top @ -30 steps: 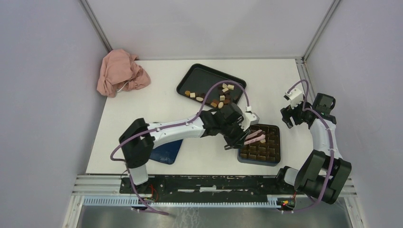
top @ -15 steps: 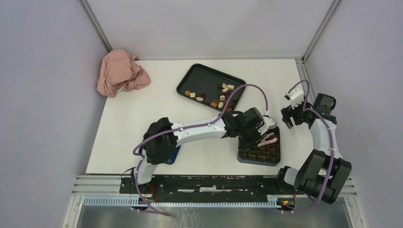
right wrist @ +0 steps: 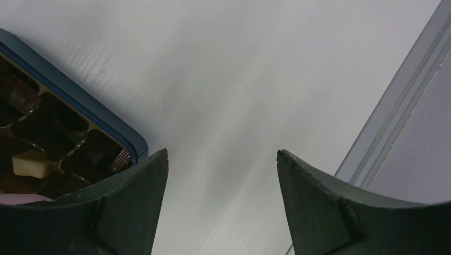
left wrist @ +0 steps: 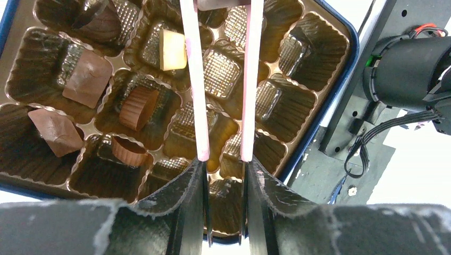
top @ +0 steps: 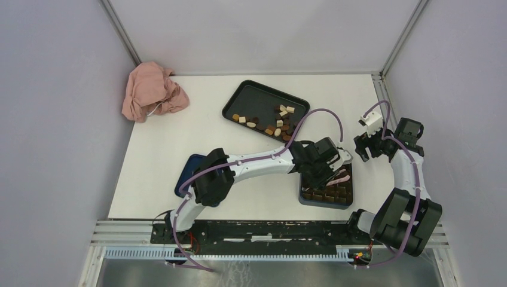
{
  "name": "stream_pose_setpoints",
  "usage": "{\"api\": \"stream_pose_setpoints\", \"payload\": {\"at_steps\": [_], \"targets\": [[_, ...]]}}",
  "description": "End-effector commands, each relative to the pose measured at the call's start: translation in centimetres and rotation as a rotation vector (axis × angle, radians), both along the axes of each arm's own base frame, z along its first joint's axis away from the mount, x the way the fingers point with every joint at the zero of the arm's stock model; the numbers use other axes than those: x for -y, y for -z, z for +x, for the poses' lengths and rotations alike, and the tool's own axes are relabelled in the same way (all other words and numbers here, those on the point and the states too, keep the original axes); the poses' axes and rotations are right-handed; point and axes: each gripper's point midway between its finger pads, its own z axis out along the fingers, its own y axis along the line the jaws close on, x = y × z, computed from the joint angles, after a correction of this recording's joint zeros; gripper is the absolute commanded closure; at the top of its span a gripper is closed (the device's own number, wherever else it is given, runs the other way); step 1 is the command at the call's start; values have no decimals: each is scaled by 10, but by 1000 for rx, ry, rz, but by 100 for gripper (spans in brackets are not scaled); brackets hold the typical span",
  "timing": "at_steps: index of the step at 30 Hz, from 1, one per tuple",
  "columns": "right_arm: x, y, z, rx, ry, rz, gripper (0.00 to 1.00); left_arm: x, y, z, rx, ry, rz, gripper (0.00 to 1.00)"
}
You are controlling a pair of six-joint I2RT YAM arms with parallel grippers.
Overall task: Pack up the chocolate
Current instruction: Place the fake chocolate in the packing box.
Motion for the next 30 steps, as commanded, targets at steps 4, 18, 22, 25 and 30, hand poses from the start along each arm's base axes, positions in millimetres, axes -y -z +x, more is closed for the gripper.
{"api": "stream_pose_setpoints", "payload": {"at_steps": [4,18,22,25,30], "targets": [[-1,-9,4,33,-15,7,19,10,-11,8,52,16,-13,68],[-2,-12,3,49,-24,6,19,13,-13,13,69,2,-1,60],[-2,-14,3,53,-23,7,19,14,-15,13,72,-3,-5,59],[-2,-14,3,54,-25,10,19,15,-16,14,73,-7,-7,59],[-1,-16,2,60,-24,12,19,15,-26,15,79,-17,-27,60]]}}
